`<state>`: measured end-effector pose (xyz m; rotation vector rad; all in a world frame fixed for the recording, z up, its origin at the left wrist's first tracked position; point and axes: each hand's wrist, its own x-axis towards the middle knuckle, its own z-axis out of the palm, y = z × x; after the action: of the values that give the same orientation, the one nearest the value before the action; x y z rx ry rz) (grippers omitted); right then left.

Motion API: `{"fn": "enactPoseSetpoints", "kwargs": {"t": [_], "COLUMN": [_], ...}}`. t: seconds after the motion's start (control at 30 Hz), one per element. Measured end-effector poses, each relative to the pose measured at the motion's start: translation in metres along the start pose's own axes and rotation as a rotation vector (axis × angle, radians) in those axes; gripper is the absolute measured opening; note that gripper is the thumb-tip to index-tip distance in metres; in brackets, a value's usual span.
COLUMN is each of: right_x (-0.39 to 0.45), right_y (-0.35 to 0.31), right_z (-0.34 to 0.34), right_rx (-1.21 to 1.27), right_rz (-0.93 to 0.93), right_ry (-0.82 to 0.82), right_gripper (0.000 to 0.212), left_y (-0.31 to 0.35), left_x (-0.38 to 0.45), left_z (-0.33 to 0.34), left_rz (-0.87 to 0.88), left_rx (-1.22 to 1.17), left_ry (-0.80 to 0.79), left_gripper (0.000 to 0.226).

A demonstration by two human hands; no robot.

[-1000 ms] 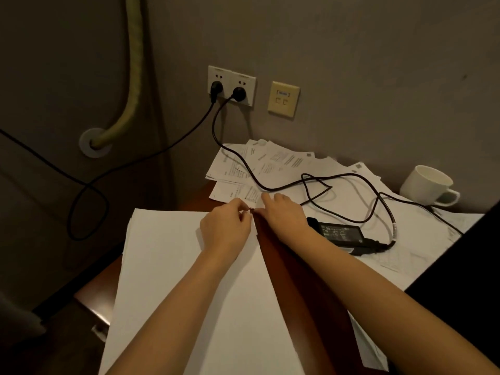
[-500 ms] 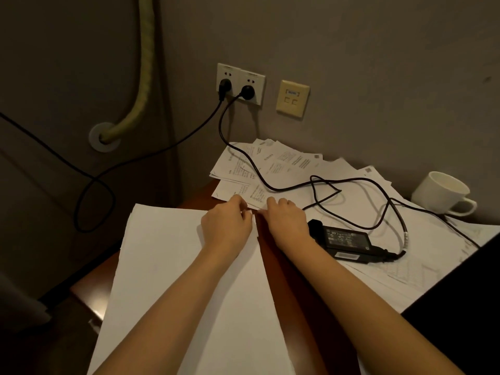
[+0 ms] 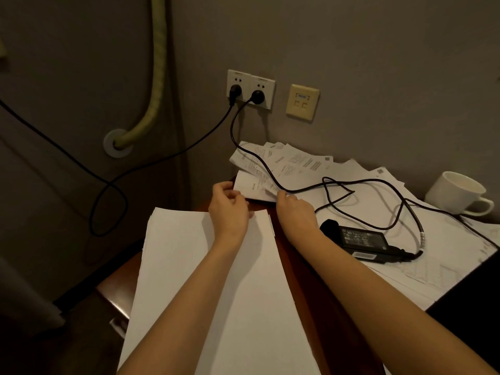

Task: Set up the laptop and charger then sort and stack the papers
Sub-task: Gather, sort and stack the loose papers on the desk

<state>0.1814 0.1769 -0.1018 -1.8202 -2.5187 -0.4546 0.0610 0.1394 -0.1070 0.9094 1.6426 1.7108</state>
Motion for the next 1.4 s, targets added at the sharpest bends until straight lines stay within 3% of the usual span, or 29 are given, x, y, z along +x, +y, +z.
{"fn": "enactPoseSetpoints", "kwargs": {"t": [0.17,0.3,0.47,0.7,0.8,0.9,0.97,1.07,1.13,1.23,1.3,1.4], "right_x": [-0.005,-0.004,-0.013,-0.027,-0.046,-0.066,-0.078,-0.097,-0.112,-0.126,-0.126,-0.126], "right_y": [0.012,0.025,0.028,0.044,0.035,0.019,0.007,-0.017,-0.031,-0.034,-0.026,-0.006], "right_z": [-0.015,-0.033,-0.048,-0.061,-0.063,-0.065,-0.067,-0.064,-0.055,-0.049,-0.045,-0.040], "right_rx": [0.132,0.278,0.323,0.390,0.400,0.401,0.424,0.450,0.511,0.654,0.669,0.470], "right_rz": [0.121,0.251,0.229,0.199,0.101,-0.010,-0.103,-0.209,-0.263,-0.220,-0.156,-0.024], "right_ry": [-0.021,0.062,0.125,0.370,0.474,0.568,0.545,0.398,0.287,0.170,0.144,0.100], "right_gripper": [0.026,0.021,0.020,0.018,0.010,0.022,0.016,0.005,0.009,0.021,0.031,0.027], "left_y": [0.002,0.005,0.009,0.024,0.027,0.032,0.041,0.052,0.044,0.030,0.027,0.023], "left_x": [-0.002,0.001,0.005,0.000,-0.012,-0.032,-0.052,-0.068,-0.067,-0.069,-0.074,-0.084], "left_z": [-0.001,0.002,0.001,-0.001,-0.008,-0.011,-0.005,-0.002,-0.009,-0.029,-0.039,-0.044], "left_rz": [-0.021,-0.082,-0.208,-0.308,-0.172,0.045,0.019,-0.226,-0.310,-0.359,-0.366,-0.332], "left_rx": [-0.171,-0.209,-0.391,-0.643,-0.642,-0.476,-0.410,-0.407,-0.263,-0.023,0.017,0.017], "left_ry": [-0.008,-0.052,-0.153,-0.324,-0.490,-0.608,-0.562,-0.340,-0.203,-0.096,-0.083,-0.090], "left_gripper": [0.024,0.016,0.019,0.056,0.071,0.104,0.101,0.082,0.061,0.037,0.039,0.045]}}
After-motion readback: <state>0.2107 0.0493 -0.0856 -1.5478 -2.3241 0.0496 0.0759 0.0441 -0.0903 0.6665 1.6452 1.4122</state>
